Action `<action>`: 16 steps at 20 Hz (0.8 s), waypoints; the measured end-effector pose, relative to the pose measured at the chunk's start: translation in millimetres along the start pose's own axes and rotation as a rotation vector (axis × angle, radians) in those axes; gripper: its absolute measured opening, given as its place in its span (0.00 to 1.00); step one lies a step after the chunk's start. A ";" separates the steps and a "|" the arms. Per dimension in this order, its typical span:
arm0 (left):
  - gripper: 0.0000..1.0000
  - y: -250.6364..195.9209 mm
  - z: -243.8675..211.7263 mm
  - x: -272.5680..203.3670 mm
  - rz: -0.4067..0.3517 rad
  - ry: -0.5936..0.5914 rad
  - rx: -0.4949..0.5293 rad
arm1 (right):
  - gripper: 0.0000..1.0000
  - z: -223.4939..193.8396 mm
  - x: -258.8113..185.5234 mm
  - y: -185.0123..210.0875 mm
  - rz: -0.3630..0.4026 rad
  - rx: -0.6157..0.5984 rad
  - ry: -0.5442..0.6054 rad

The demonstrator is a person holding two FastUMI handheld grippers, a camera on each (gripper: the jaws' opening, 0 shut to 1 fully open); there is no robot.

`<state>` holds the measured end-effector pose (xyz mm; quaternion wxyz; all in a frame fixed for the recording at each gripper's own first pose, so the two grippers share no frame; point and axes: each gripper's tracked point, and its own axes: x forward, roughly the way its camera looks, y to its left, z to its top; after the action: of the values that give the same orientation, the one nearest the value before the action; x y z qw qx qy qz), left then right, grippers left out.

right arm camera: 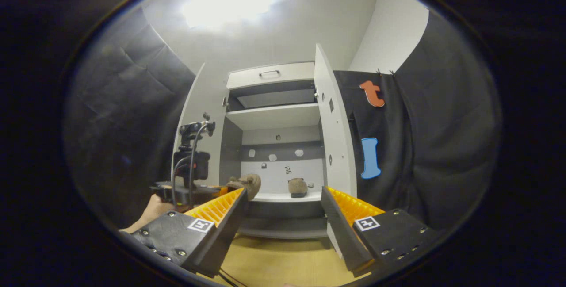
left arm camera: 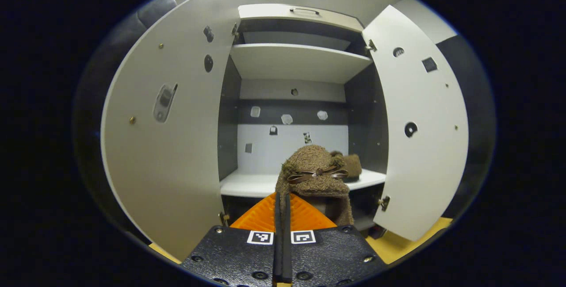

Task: Grab one shoe with the right hand and put it into the shoe cabinet, grab the other shoe with the left hand and put it into the shoe cabinet; then close the right door with the right hand and the left door with the left hand.

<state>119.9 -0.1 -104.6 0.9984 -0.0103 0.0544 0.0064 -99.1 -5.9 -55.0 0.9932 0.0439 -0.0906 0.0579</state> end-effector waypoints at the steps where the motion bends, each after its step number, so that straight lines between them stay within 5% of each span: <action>1: 0.00 2.0 12.7 17.7 0.014 -0.028 -0.007 | 0.99 1.7 -3.7 -3.5 -0.004 0.006 -0.005; 4: 0.00 8.4 34.6 74.3 0.048 -0.054 -0.063 | 0.99 10.8 -8.2 -13.3 -0.013 0.014 -0.024; 9: 0.00 6.9 18.2 171.4 0.031 0.077 -0.172 | 0.98 12.6 -11.0 -26.5 -0.025 0.034 -0.036; 16: 0.04 35.9 -30.4 229.2 0.135 0.193 -0.121 | 0.98 8.2 -14.7 -39.3 -0.042 0.032 -0.013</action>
<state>343.9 37.8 -160.5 0.9834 -0.0672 0.1502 0.0758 -110.1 -47.2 -52.7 0.9928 0.0619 -0.0952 0.0381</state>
